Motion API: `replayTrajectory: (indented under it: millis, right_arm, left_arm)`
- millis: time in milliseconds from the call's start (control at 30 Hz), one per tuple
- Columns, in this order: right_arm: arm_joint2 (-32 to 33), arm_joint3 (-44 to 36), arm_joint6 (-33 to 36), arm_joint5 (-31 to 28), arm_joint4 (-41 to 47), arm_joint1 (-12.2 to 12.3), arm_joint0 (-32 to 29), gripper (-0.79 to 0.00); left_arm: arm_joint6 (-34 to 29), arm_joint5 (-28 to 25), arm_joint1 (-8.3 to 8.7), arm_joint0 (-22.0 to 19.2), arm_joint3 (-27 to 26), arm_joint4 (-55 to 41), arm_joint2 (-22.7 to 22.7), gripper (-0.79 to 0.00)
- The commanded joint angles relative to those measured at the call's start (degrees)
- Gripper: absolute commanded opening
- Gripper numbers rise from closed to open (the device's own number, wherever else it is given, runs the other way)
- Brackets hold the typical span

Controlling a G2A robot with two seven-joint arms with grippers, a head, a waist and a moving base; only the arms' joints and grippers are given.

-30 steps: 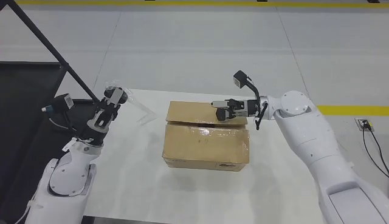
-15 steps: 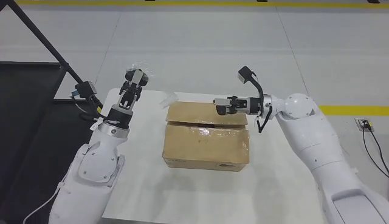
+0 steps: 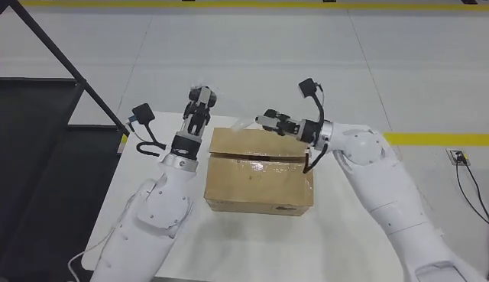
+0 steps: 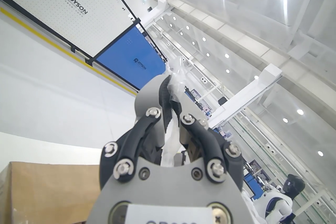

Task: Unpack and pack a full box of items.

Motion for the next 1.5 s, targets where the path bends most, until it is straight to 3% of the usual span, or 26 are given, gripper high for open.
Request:
replayTrajectory:
  millis: [0,200,400,567,900,1467]
  right_arm:
    - [1.0,-3.12,-2.39,-0.17,-1.42,0.4,-2.18,0.0]
    - [2.68,-12.04,-8.55,2.21,-10.97,1.38,-7.34,0.0]
    - [1.97,-20.39,-21.49,10.77,-23.57,1.24,-12.06,0.0]
    - [0.47,-24.74,-26.72,16.61,-30.37,0.86,-13.9,0.0]
    - [-0.12,-26.92,-26.67,26.68,-36.89,0.41,-14.3,0.0]
    - [3.91,-30.34,-28.26,29.26,-40.43,0.79,-18.6,0.0]
  left_arm:
    - [1.4,0.72,-0.58,-0.43,0.62,-0.61,1.14,-0.785]
    - [3.53,2.44,-2.02,-1.45,1.52,-1.8,2.79,-0.785]
    - [4.29,3.21,-3.22,-2.1,2.29,-1.51,4.12,-0.785]
    - [4.05,2.9,-4.04,-2.45,3.33,-1.01,4.7,-0.785]
    - [3.75,2.19,-5.2,-2.3,3.56,-0.22,3.59,-0.785]
    - [2.61,1.69,-6.7,-1.19,3.58,0.89,0.97,-0.785]
